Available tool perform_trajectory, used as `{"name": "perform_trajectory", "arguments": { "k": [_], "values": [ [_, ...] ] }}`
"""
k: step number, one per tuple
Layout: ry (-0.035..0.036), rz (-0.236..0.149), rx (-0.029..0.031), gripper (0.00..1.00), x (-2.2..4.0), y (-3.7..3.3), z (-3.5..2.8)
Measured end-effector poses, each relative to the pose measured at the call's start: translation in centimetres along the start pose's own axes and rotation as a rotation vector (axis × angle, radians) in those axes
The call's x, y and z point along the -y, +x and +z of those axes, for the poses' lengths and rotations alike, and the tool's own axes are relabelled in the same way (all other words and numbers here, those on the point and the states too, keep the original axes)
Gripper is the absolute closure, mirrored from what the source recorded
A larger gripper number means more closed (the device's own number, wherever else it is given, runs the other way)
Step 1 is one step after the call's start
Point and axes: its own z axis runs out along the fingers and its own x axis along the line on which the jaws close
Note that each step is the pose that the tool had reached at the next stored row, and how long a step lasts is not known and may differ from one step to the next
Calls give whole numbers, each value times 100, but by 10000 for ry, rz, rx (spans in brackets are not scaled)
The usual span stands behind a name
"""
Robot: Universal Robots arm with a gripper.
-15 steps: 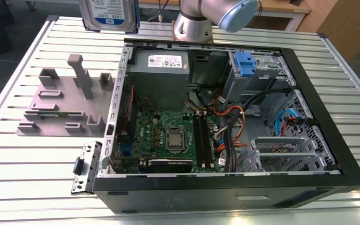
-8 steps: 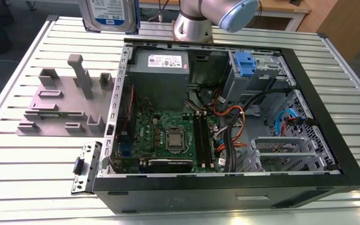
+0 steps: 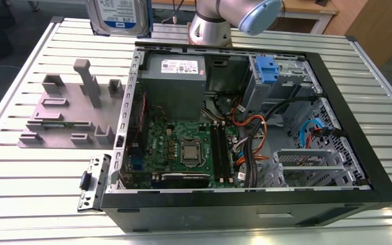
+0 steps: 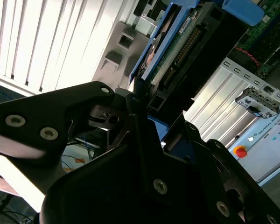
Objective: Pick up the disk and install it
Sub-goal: 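Pick up the disk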
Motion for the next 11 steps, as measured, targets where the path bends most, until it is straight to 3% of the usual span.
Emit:
{"name": "perform_trajectory", "arguments": {
  "k": [11],
  "values": [
    [0, 0, 0, 64, 11, 33, 0]
  ]
}}
